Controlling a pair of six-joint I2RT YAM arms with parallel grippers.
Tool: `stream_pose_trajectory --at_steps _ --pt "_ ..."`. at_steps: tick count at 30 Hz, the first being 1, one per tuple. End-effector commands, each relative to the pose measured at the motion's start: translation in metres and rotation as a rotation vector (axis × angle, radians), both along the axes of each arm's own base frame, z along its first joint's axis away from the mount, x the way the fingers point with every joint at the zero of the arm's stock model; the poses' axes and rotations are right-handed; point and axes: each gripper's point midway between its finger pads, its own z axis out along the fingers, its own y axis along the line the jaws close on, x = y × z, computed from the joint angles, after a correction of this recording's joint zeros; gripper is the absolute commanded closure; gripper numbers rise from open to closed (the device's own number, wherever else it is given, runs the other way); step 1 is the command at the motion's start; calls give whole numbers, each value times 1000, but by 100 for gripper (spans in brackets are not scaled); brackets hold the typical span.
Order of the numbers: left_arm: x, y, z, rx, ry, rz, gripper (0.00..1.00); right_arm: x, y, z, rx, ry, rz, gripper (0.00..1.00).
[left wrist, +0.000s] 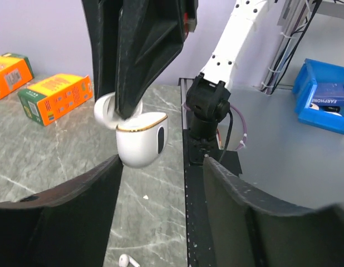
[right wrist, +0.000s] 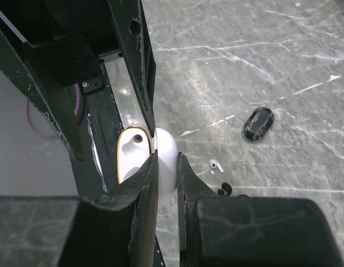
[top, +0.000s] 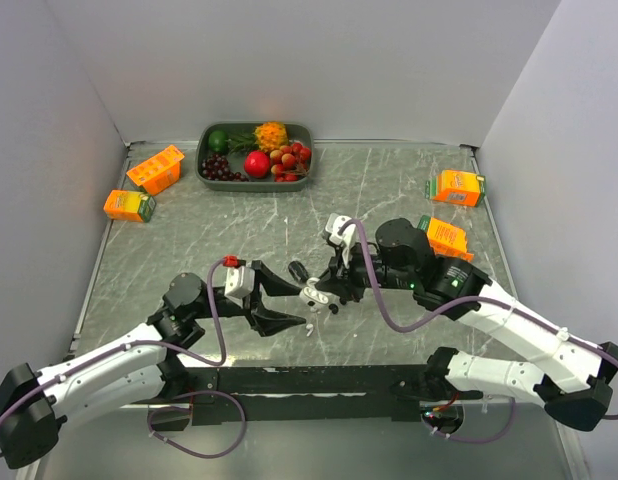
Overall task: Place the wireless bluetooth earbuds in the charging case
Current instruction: Adjust the charging case.
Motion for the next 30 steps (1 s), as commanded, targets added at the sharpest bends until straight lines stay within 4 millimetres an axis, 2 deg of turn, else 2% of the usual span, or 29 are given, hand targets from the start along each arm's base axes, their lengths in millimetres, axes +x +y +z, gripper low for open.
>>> stream_pose_trajectory --at_steps 1,10,15,30 --pt "-3 -3 17 -51 -70 -40 37 0 15 15 70 -15 37 100" --pt "13 -5 13 -32 -56 39 42 -3 20 14 65 -3 64 100" --pt "11 -7 19 -41 -49 24 47 -1 23 10 56 4 63 100" --pt "10 -15 9 -9 16 -21 64 2 26 12 51 -3 60 100"
